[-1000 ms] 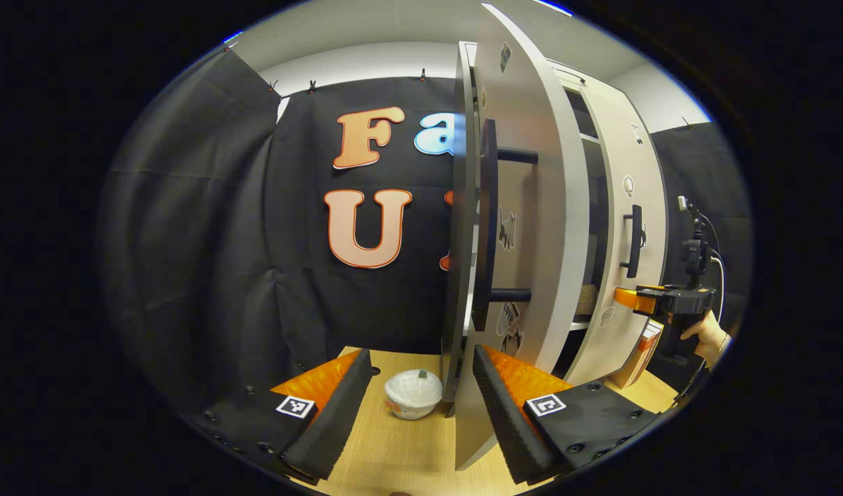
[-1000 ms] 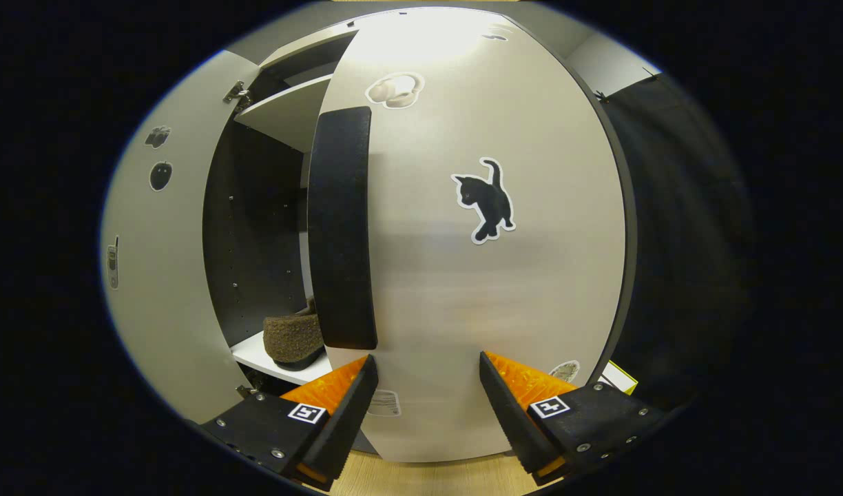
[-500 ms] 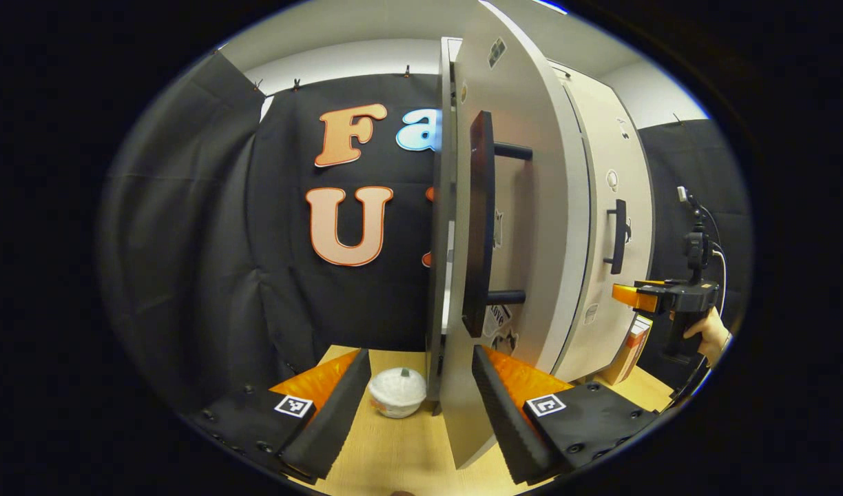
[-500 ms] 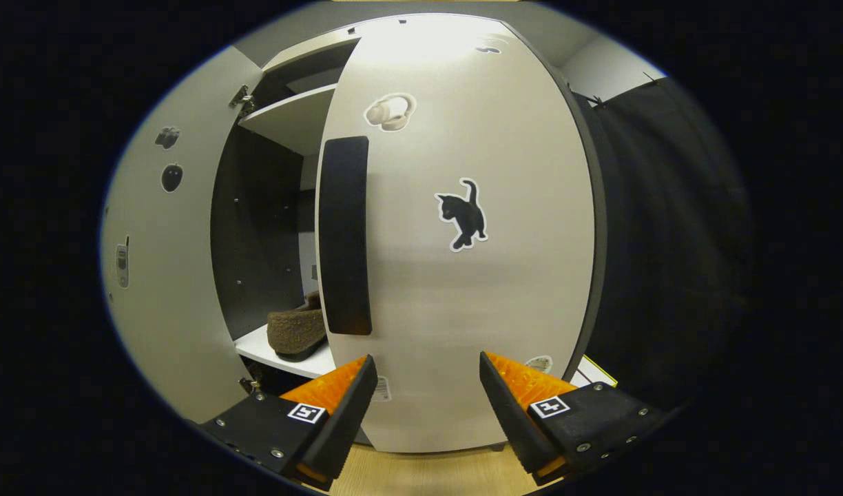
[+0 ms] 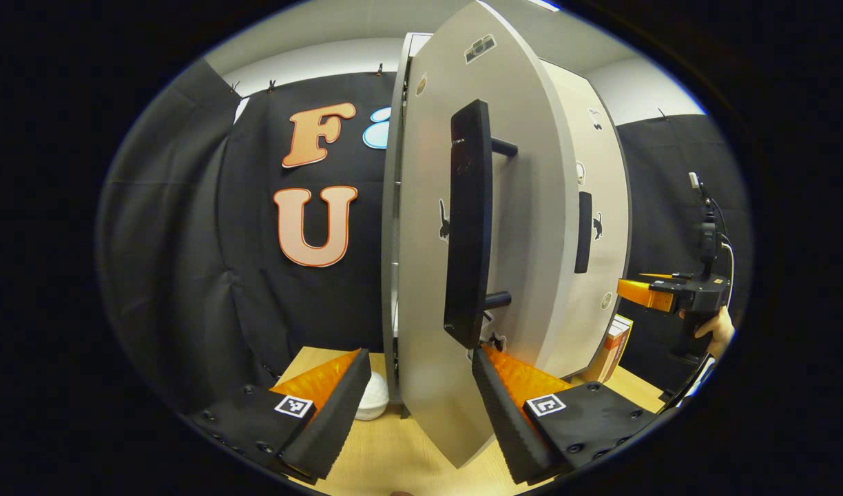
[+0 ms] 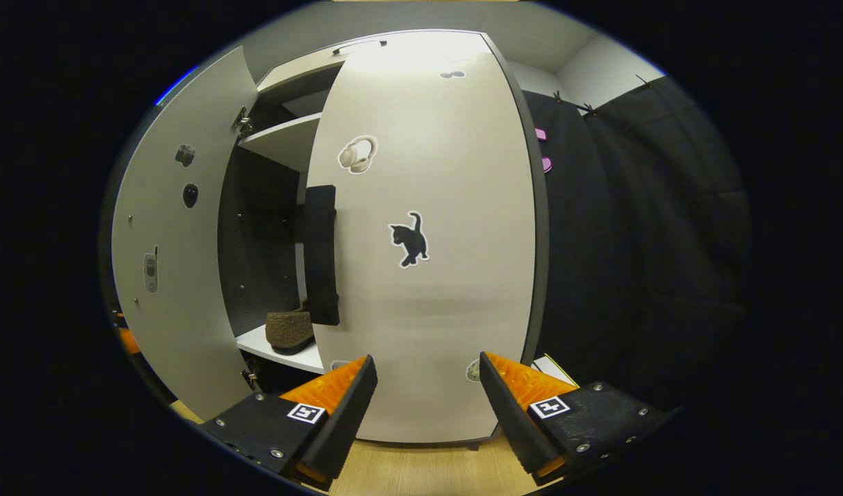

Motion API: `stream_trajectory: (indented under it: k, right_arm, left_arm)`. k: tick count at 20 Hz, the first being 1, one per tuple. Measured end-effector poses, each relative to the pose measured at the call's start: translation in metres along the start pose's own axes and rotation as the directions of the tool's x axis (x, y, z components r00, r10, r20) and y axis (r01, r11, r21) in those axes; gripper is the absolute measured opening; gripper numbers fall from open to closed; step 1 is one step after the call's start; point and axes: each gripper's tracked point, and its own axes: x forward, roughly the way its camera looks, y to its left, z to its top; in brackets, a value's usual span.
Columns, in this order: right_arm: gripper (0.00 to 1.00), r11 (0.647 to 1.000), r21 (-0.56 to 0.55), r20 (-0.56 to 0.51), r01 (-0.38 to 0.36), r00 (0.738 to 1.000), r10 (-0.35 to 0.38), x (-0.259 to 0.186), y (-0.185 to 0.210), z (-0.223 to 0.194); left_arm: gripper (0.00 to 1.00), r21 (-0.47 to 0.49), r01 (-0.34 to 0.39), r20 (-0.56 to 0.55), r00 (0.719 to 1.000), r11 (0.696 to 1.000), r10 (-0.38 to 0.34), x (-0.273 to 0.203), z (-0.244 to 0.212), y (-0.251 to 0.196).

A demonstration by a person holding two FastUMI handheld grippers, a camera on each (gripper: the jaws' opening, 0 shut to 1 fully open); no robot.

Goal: Grab one shoe with the right hand and put it into the shoe cabinet, grab the other shoe with the left hand and put it into the shoe cabinet; then close the right door with the right hand and the left door with the left hand.

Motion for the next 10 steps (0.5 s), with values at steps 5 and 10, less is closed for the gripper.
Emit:
stream_trajectory:
  k: [5, 10]
  right_arm:
    - [0.92, 1.0, 0.018, 0.015, -0.012, 1.0, 0.012, -0.015, -0.021, 0.014]
    - [0.92, 1.0, 0.021, 0.031, -0.013, 0.999, 0.013, -0.032, -0.038, 0.021]
  left_arm:
    - [0.99, -0.01, -0.032, -0.001, 0.999, 0.999, 0.032, 0.014, -0.001, -0.013]
    - [0.95, -0.007, -0.037, 0.011, 0.999, 0.999, 0.037, 0.032, -0.002, -0.034]
